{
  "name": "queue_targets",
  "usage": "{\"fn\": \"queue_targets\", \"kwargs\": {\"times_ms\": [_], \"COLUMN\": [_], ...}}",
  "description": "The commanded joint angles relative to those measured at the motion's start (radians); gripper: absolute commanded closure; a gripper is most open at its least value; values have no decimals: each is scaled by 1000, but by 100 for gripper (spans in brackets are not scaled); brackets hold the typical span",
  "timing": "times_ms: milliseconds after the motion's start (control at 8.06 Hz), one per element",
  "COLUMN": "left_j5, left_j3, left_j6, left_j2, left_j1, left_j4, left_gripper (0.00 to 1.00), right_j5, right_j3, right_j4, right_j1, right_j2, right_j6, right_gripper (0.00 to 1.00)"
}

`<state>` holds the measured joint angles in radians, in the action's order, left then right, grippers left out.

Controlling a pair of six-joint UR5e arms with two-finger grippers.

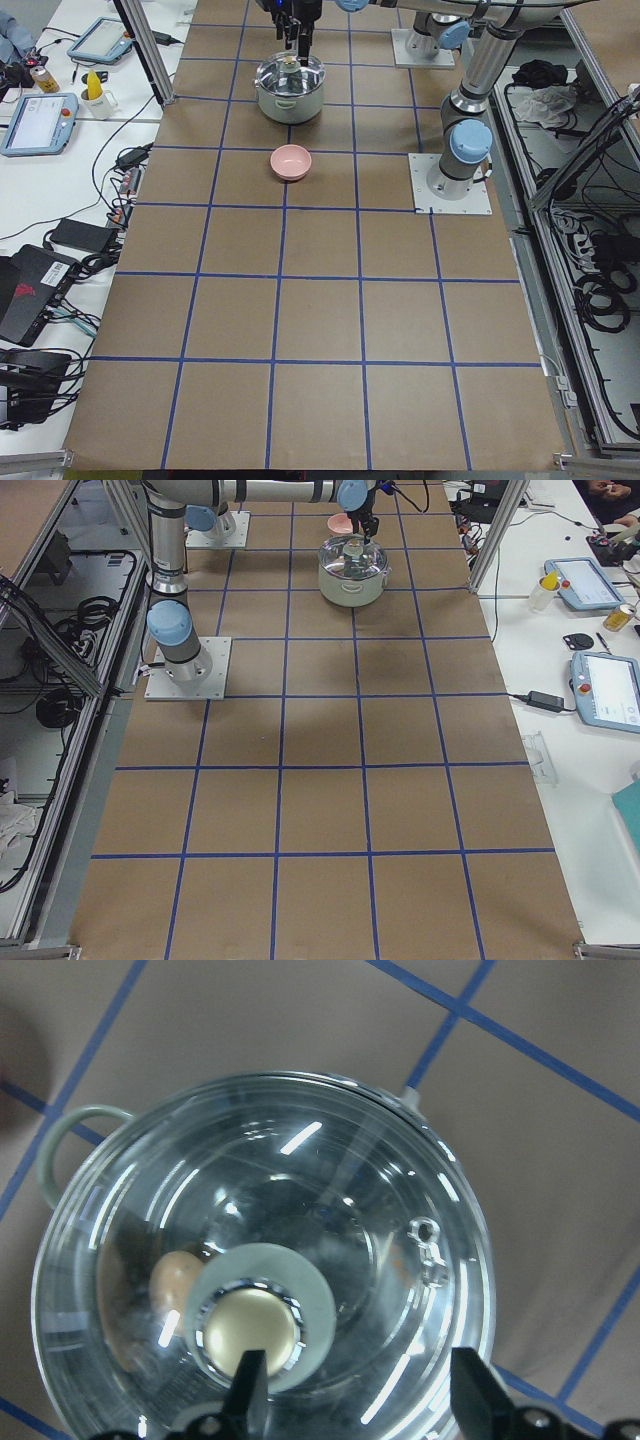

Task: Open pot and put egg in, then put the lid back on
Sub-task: 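Release the lid knob and raise the right gripper away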

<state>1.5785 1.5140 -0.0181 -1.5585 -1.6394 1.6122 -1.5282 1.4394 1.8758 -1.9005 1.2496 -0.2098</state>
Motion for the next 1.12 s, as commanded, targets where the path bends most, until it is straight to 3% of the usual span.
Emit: {"fn": "queue_targets", "kwargs": {"times_ms": [0,372,993], "left_j5": [0,0,1], "left_j3": [0,0,0], "left_j6": [1,1,12], "left_j2": [0,0,-2], "left_j1": [1,0,6], "left_j4": [0,0,0], "left_gripper": [0,0,0], "right_j5": [-27,-27,-66], "right_j3": [4,10,22], "right_j4": [-133,-283,-307], "right_j1": [159,377,403], "right_j2": [92,192,206], "right_j6": [0,0,0], "right_gripper": [0,0,0]}}
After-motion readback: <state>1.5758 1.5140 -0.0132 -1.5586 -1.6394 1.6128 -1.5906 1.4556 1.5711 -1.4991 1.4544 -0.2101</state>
